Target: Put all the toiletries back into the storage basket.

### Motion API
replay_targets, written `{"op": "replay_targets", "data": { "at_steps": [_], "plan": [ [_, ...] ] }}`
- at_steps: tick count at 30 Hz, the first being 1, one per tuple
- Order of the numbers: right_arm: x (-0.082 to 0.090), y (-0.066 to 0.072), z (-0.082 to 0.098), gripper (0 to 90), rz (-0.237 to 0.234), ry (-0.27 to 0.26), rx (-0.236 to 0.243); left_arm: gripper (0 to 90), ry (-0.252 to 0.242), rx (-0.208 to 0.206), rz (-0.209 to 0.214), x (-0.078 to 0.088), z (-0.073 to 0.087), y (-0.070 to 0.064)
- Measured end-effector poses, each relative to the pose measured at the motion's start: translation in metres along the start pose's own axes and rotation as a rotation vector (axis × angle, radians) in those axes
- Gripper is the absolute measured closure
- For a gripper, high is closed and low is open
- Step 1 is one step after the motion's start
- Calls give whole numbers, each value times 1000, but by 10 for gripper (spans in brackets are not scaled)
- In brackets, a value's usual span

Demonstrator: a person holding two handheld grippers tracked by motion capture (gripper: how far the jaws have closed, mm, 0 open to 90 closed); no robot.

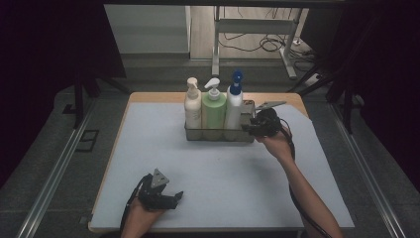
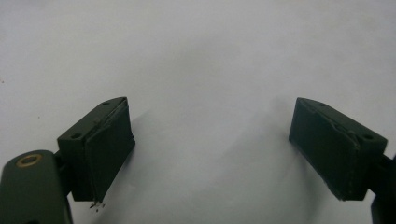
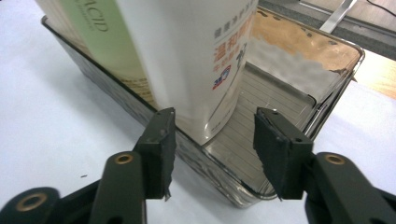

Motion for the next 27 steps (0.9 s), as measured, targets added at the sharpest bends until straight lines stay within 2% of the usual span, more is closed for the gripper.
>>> {"op": "replay_targets", "data": {
  "at_steps": [6,22,27],
  "plan": [
    [8,6,4,403,-13,-2,19,132,0,0,0,0,0,0],
    [33,19,20,220,5,-2,81,132,0,0,1,0,0,0],
    [42,24,28,161,-14,-7,111,132,0,0,0,0,0,0]
  ]
}}
Point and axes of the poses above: each handheld gripper's, and its own axes: x roughly backward along the jaws, z roughly out of its underside, y roughly to its left, the point moved 4 cm from there along -x, roughly forward along the jaws, and after that the axes turned 11 degrees about y, right-handed, at the moved point
